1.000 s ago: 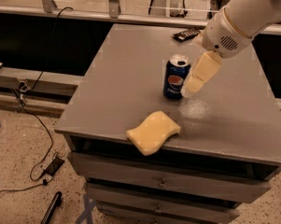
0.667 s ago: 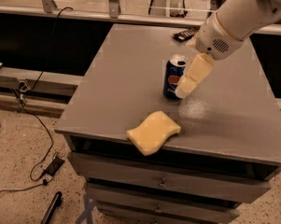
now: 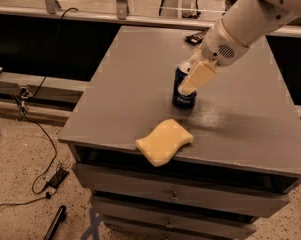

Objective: Pick pepsi can

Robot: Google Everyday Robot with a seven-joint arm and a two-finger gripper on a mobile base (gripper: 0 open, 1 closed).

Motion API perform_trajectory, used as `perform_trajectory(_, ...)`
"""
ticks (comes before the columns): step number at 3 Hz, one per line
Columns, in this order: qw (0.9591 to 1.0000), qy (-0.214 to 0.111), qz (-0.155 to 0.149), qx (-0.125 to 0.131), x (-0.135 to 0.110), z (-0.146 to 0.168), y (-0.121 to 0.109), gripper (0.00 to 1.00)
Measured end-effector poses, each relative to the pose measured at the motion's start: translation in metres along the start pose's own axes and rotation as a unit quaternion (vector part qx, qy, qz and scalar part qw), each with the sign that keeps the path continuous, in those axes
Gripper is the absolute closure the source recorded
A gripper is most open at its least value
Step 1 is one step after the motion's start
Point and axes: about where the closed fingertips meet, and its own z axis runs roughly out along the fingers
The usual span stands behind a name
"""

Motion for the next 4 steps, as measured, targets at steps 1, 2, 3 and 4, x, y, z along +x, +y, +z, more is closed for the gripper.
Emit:
perform_trajectory(1, 1.0000, -0.002, 0.000, -0.002, 0.000, 0.002, -0.002, 0.65)
perform_trajectory(2, 0.9993, -0.034, 0.014, -0.008, -0.002, -0.011, -0.006, 0.88)
perform_trajectory(3, 0.9963, -0.082, 0.024, -0.002, -0.010, -0.048, -0.013, 1.00)
perform_trajectory(4, 0.9953, -0.094, 0.022, 0.002, -0.016, -0.058, -0.015, 1.00)
